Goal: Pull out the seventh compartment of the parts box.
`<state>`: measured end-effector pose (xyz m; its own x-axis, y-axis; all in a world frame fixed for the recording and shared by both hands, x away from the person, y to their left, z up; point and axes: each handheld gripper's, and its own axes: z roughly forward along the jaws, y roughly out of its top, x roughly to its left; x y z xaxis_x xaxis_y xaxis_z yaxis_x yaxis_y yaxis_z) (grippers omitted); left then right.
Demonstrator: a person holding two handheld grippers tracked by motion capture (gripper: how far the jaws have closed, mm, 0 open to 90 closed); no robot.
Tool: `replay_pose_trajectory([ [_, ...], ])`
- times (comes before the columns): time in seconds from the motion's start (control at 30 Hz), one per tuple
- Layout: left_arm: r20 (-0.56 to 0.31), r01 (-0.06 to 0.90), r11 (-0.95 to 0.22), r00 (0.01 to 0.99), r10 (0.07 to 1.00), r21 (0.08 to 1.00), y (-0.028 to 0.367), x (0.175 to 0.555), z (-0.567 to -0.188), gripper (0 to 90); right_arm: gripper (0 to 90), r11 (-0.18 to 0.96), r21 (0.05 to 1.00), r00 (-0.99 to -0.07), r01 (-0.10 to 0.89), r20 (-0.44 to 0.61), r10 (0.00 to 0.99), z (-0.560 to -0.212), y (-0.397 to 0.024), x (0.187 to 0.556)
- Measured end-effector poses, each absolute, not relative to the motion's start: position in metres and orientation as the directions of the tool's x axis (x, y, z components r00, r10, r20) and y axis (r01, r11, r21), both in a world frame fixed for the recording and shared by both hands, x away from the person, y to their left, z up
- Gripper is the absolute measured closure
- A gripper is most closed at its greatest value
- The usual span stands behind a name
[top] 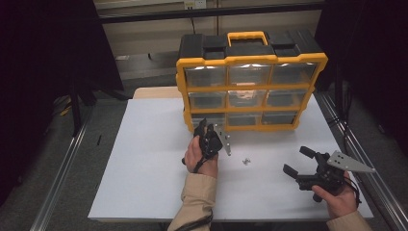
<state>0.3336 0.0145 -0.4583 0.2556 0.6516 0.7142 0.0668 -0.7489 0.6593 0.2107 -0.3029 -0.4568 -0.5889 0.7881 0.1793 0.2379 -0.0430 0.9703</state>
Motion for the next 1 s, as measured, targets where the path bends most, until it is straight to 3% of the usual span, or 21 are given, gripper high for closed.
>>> replay_pose_trajectory([
  [1.0, 0.712, 0.069, -0.744, 0.246, 0.658, 0.664, 0.014, 0.323, -0.459, 64.2, 1.9, -0.045, 0.971, -0.589, 0.233, 0.177, 0.789, -0.456, -0.303, 0.210],
])
